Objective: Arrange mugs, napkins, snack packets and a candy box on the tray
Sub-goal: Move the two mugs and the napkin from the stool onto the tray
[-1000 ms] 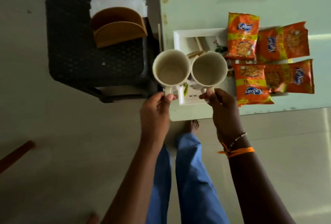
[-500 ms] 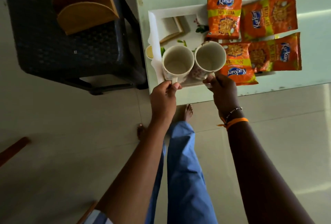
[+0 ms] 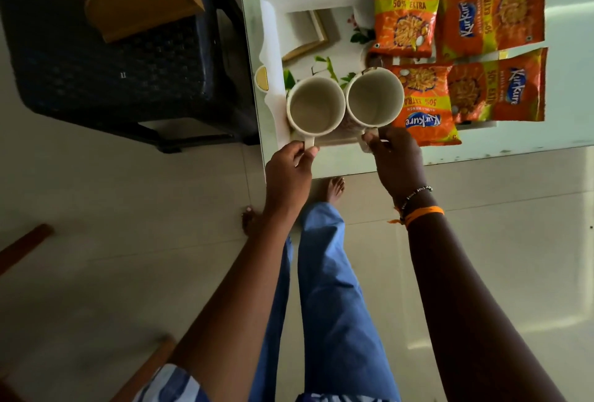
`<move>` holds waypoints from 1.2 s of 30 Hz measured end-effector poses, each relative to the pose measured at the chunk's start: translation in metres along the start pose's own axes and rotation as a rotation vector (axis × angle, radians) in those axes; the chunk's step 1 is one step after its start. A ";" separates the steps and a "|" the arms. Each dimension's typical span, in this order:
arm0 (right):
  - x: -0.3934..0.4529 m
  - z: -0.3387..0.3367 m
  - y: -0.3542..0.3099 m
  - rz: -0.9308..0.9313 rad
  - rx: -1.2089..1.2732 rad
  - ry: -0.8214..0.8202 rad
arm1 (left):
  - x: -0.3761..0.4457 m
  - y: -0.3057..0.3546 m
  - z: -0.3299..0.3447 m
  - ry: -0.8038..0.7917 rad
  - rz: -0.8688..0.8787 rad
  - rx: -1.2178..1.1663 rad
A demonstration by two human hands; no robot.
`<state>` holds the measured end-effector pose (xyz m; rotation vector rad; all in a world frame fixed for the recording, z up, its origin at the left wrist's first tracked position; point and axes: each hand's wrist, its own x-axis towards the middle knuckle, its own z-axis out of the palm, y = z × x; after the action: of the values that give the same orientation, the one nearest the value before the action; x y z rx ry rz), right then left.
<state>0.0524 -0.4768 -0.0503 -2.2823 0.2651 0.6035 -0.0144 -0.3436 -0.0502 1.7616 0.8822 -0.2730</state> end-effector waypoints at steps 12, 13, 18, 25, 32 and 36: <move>0.013 0.006 -0.090 -0.319 -0.129 0.058 | 0.034 0.017 -0.073 0.234 -0.147 -0.340; 0.019 0.016 -0.107 -0.381 -0.138 0.004 | 0.039 0.018 -0.082 0.255 -0.139 -0.350; 0.048 0.080 -0.183 -0.614 -0.128 -0.188 | 0.066 0.018 -0.123 0.365 -0.149 -0.427; 0.088 0.158 -0.246 -0.871 -0.343 -0.224 | 0.082 0.005 -0.153 0.438 -0.147 -0.463; 0.091 0.153 -0.245 -0.952 -0.431 -0.188 | 0.086 0.015 -0.152 0.415 -0.118 -0.501; 0.082 0.105 -0.213 -0.902 -0.367 -0.198 | 0.083 0.020 -0.138 0.371 -0.120 -0.477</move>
<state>0.1643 -0.2537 -0.0234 -2.3329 -0.9951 0.3970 0.0243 -0.1872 -0.0313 1.3322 1.2071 0.1868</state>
